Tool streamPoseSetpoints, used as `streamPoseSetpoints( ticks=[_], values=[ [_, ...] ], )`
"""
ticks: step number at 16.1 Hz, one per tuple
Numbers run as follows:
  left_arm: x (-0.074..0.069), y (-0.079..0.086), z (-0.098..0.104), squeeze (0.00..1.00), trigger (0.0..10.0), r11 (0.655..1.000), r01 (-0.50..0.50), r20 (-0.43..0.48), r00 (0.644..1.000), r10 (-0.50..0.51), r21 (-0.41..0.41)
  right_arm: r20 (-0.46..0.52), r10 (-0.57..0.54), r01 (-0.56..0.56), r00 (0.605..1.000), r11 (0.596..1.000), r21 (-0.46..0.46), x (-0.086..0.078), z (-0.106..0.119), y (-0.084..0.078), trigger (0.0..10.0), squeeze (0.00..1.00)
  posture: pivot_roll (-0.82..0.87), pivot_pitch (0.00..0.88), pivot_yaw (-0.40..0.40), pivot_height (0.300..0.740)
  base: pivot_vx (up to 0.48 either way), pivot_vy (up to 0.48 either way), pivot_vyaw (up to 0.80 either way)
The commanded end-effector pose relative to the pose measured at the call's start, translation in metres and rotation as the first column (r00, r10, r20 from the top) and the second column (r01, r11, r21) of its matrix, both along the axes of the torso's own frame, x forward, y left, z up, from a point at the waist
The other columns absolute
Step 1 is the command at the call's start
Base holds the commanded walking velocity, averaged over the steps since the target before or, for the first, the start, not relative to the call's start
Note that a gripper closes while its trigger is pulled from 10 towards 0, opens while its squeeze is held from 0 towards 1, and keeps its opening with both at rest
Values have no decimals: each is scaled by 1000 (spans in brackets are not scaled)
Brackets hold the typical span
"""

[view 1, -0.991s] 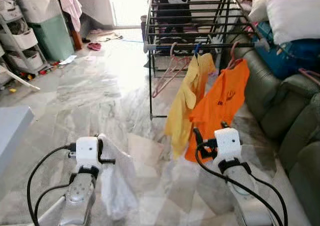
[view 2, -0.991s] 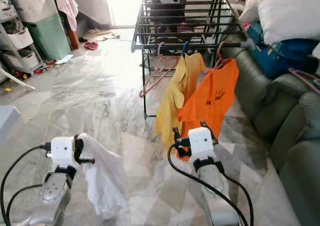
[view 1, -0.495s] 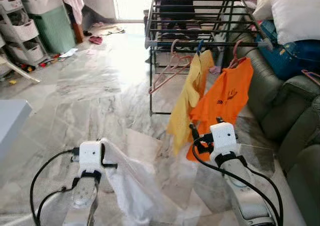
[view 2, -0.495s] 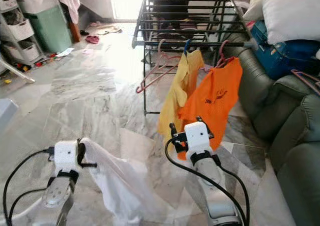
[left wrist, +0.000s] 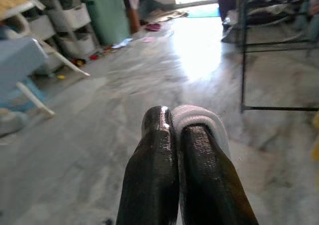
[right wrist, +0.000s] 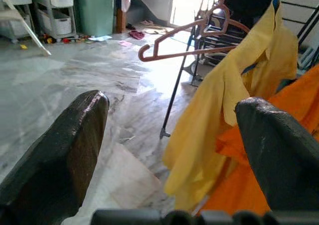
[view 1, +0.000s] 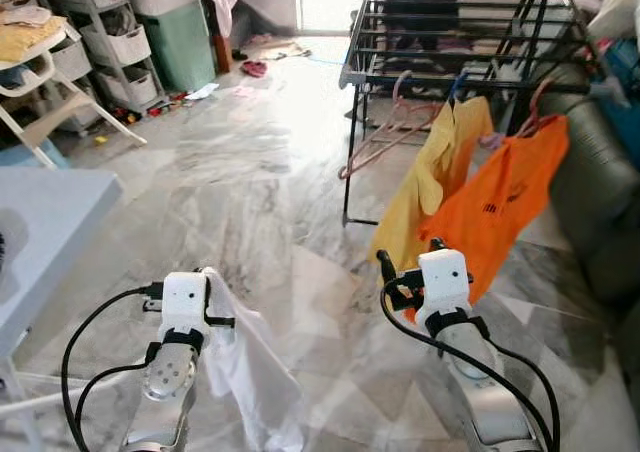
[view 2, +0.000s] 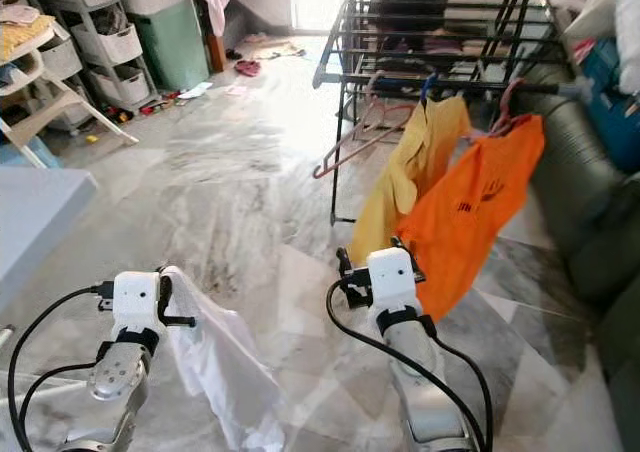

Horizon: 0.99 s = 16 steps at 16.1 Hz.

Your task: Hang hanger

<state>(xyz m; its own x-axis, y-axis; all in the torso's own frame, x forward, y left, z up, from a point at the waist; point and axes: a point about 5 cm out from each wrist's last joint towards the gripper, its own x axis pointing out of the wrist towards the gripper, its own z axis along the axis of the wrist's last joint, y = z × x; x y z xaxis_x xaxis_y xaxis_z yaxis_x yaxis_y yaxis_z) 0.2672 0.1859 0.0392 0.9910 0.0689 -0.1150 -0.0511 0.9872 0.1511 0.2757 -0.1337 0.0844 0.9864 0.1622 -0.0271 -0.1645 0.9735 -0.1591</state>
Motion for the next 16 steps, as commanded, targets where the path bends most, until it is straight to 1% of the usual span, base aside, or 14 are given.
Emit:
streamPoseSetpoints(
  ticks=[1,2,7,11,12,14,16],
  values=[
    [5,6,7,0,10000,999,-29,28,999,28,35,8,-18,18,1000,1000,7,2,1,-3,10000,0,-99,0,67,740,0,0,0],
    [4,12,5,0,10000,997,-63,18,998,62,47,9,-22,21,1000,1000,8,3,1,-4,10000,0,-96,0,66,740,0,0,0],
    [1,16,3,0,10000,994,-101,23,995,100,49,12,-4,4,1000,1000,20,6,1,-1,10000,0,-72,0,41,740,0,0,0],
    [-6,24,2,0,10000,988,-150,30,988,149,47,9,38,-38,999,999,23,12,2,5,10000,0,-37,0,7,740,0,0,0],
    [-7,24,1,0,10000,990,-141,26,990,140,25,11,30,-31,999,999,12,13,2,4,10000,0,-36,0,7,740,0,0,0],
    [-10,21,3,0,10000,997,-78,35,996,79,-24,-4,9,-8,1000,1000,23,12,-2,1,10000,0,-35,0,8,740,0,0,0],
    [-12,19,2,0,10000,998,-47,34,998,48,-36,-19,-26,26,999,999,42,8,-8,-3,10000,0,-43,0,22,740,0,0,0]
  ],
)
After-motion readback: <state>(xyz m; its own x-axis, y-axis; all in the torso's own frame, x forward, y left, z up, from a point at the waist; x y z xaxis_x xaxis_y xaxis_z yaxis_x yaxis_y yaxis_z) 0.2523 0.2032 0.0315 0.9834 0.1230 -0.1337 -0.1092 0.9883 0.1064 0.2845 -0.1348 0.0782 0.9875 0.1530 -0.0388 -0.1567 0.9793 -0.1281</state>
